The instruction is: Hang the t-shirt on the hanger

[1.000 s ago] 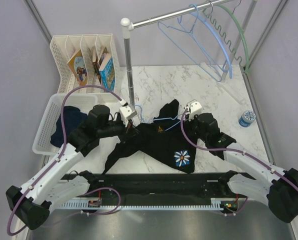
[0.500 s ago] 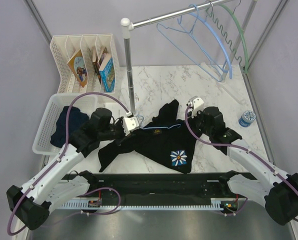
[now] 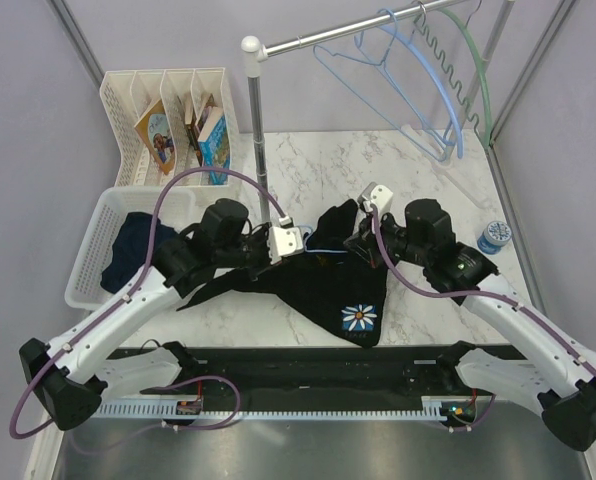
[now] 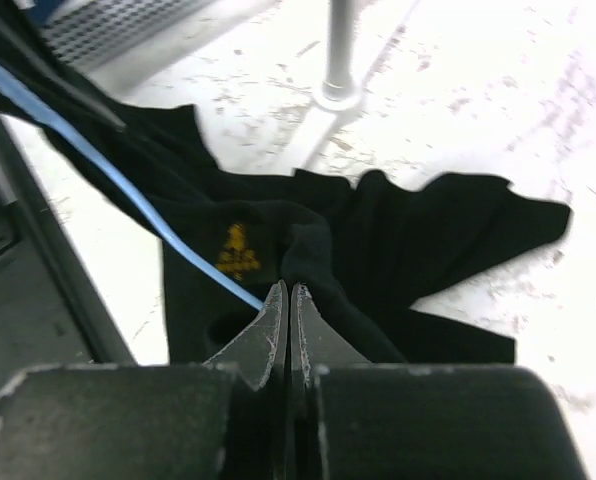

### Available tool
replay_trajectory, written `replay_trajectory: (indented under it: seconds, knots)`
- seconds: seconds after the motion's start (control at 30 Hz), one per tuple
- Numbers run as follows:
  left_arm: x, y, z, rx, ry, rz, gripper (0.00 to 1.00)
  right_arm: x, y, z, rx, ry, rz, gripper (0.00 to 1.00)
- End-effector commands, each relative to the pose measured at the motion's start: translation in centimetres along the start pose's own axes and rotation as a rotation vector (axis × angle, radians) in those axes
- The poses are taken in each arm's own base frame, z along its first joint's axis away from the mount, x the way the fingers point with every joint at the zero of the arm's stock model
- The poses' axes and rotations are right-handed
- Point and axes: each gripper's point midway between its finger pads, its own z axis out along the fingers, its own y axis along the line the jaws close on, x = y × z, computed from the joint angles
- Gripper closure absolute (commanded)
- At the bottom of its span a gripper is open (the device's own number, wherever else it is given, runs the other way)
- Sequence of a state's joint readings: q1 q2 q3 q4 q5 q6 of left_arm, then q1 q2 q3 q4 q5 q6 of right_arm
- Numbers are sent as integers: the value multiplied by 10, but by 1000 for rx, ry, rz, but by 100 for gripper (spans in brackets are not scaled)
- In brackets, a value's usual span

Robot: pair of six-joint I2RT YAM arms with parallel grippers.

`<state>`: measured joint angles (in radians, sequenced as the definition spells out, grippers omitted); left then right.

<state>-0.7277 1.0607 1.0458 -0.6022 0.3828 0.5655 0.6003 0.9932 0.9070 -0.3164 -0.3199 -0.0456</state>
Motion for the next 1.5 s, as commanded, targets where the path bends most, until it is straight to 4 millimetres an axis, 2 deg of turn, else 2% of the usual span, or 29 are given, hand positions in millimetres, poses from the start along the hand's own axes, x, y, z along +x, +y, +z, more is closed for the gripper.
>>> replay_trajectory:
  seconds: [0.0,0.17,0.27,0.43,0.5,0.57,0.6,0.63,0.67,0.73,0.77,0.83,0.87,0.93,0.97,1.0,1.03,1.07,1.1,1.13,1.2,1.37,1.47]
  knots:
    - [-38,5,-7,-16,-97,2,98,-28,33,-12,-133,-60,-83,100]
    - [-51,2,-18,-27,-157,-5,98,-23,35,-34,-132,-51,-213,100]
    - [-53,1,-24,-38,-180,3,98,-24,46,-52,-182,-83,-293,95]
    - [-60,3,-29,-59,-217,4,98,-22,53,-64,-218,-94,-371,85]
    - [-64,7,-31,-79,-231,-3,98,-26,59,-67,-261,-88,-406,77]
    - [-76,10,-38,-109,-281,-8,98,-25,66,-71,-306,-74,-443,59]
    - [-75,6,-38,-92,-300,-5,98,-31,64,-73,-293,-83,-447,55]
    - [-82,2,-46,-99,-344,10,98,-34,61,-74,-273,-81,-447,51]
    - [-82,0,-45,-98,-368,20,98,-43,57,-78,-238,-92,-466,39]
    - [-82,-2,-47,-102,-381,32,98,-54,52,-84,-200,-107,-490,29]
    - [-81,-1,-47,-110,-384,39,98,-66,45,-87,-146,-129,-482,22]
    - [-83,-1,-47,-112,-404,72,98,-79,41,-90,-111,-149,-488,16]
    - [-84,-3,-47,-105,-413,90,98,-91,40,-94,-98,-170,-495,16]
    - [-87,-5,-46,-86,-424,106,98,-93,38,-87,-107,-140,-523,19]
    - [-87,-4,-44,-84,-417,104,98,-103,41,-90,-121,-149,-546,22]
    - [-88,-4,-43,-78,-417,106,98,-104,44,-88,-158,-138,-590,24]
    - [-89,-4,-43,-77,-421,112,98,-91,45,-77,-206,-61,-575,27]
    - [-90,-4,-42,-72,-422,116,98,-102,47,-81,-220,-70,-595,29]
    - [-91,-3,-42,-70,-421,116,98,-96,53,-79,-273,-39,-602,30]
    - [-93,-3,-44,-73,-425,115,98,-100,53,-74,-290,-28,-605,31]
    - [-93,-1,-43,-77,-421,112,98,-93,57,-67,-346,12,-606,32]
    - [-97,-2,-44,-65,-420,115,98,-90,66,-58,-403,44,-619,32]
    - [-97,-2,-44,-59,-414,116,98,-85,68,-46,-422,72,-627,40]
